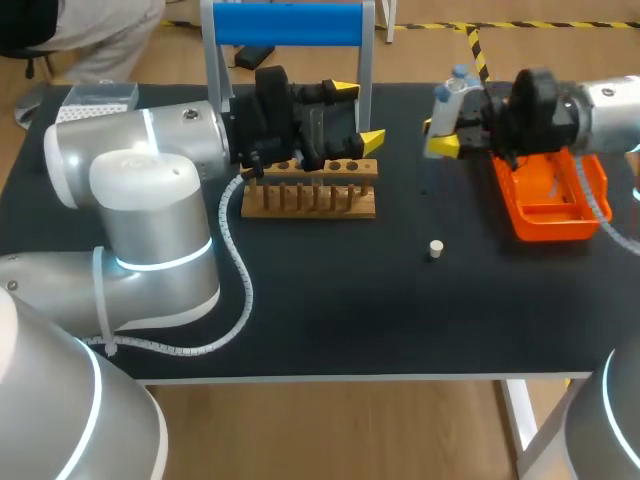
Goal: Invert the test tube, pick up the pipette, mount the tip to pipette, aspirate from beaker and dispense into the tube, eject the tip, return the pipette, and cap with the stopper.
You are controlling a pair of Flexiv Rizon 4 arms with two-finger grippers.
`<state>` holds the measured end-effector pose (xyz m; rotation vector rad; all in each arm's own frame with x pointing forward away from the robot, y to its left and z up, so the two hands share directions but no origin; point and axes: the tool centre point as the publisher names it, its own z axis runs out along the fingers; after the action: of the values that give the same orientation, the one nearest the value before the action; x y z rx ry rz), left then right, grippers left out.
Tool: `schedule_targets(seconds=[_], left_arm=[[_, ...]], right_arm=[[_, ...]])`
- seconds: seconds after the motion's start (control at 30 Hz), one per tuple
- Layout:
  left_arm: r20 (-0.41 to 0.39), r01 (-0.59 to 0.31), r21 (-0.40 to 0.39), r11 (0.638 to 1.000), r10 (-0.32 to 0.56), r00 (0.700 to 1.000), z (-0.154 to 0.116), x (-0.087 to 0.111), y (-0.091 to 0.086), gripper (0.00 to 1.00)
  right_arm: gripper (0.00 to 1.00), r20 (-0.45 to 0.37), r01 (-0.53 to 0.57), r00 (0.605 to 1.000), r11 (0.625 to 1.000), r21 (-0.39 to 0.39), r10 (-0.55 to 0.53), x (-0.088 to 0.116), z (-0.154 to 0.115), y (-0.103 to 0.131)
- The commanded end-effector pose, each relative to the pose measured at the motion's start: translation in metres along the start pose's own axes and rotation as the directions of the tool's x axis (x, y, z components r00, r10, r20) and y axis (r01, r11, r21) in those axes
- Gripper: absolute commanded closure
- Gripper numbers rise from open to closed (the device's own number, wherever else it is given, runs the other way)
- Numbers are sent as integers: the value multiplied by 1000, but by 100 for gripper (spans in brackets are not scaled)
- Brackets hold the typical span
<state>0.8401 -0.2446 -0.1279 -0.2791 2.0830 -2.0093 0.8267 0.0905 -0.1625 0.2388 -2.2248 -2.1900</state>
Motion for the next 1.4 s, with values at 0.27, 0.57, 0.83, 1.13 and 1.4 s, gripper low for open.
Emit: schedule_targets(seconds=[0.27, 0.57, 0.83, 1.13, 1.4], left_arm=[[4, -1, 3, 1000, 1, 1000, 2, 1, 1, 0], [4, -1, 3, 1000, 1, 1000, 2, 1, 1, 0], [4, -1, 3, 1000, 1, 1000, 2, 1, 1, 0], [4, -1, 3, 1000, 1, 1000, 2, 1, 1, 0], [4, -1, 3, 1000, 1, 1000, 2, 1, 1, 0]], right_arm=[[100, 13, 4, 1000, 1000, -7, -4, -4, 49, -9], [100, 9, 21, 1000, 1000, -4, -21, -20, 69, -8], [100, -3, 31, 1000, 999, -8, -31, -26, 86, -5], [100, 7, 13, 1000, 1000, -26, -13, -30, 95, -7], [100, 19, 7, 1000, 1000, -28, -7, -34, 98, -9]])
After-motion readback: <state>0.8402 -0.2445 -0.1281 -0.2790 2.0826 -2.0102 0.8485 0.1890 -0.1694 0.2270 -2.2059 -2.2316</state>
